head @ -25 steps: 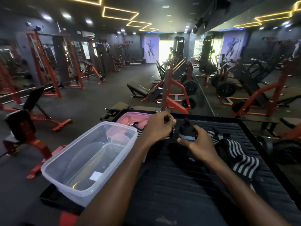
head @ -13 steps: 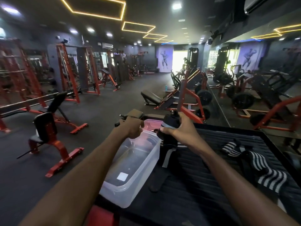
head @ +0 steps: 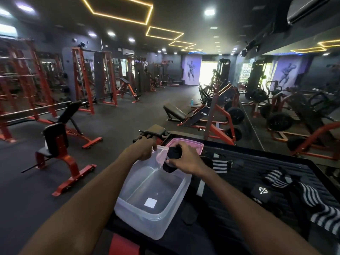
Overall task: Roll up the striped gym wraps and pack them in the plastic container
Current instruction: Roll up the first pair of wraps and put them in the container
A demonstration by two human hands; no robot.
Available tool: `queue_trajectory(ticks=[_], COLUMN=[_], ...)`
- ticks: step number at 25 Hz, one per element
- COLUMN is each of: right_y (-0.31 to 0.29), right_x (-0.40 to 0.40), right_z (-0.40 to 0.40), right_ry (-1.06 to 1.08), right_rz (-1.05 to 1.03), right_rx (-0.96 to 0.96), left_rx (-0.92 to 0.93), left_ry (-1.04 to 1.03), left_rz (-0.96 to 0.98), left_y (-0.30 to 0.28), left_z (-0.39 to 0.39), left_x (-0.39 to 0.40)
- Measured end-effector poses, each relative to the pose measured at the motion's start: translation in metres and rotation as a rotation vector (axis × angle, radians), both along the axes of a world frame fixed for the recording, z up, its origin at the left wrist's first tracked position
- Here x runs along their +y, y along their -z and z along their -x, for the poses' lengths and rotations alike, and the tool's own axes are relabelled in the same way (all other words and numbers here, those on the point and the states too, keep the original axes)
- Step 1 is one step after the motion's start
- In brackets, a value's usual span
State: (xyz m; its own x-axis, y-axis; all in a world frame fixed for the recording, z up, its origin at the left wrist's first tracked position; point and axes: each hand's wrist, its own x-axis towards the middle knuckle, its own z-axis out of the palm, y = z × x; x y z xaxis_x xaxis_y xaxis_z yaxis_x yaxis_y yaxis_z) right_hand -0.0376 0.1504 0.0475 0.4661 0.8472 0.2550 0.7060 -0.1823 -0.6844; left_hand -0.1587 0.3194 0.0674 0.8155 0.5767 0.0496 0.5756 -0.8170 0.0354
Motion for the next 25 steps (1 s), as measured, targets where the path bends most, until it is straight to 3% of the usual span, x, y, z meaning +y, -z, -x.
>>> queue_trajectory(ticks=[11,18,25], right_y=[-0.004,0.013,0.015], right_x=[0.065,0.092,0.087], right_z=[0.008,0.023,0.018], right_ry=[-0.084,-0.112,-0.129], right_rz=[0.283,0.291,0.249], right_rx=[-0.32,-0.371,-0.395], left_rx=[-0.13,-0.236,-0.256], left_ry=[-0.037,-0.081,-0.152], left_rz=[-0.068,0.195,0.226], left_y=[0.014,0.006,0.012], left_z=[0.009,0.017,0.016], left_x=[0.006,0.014,0.01])
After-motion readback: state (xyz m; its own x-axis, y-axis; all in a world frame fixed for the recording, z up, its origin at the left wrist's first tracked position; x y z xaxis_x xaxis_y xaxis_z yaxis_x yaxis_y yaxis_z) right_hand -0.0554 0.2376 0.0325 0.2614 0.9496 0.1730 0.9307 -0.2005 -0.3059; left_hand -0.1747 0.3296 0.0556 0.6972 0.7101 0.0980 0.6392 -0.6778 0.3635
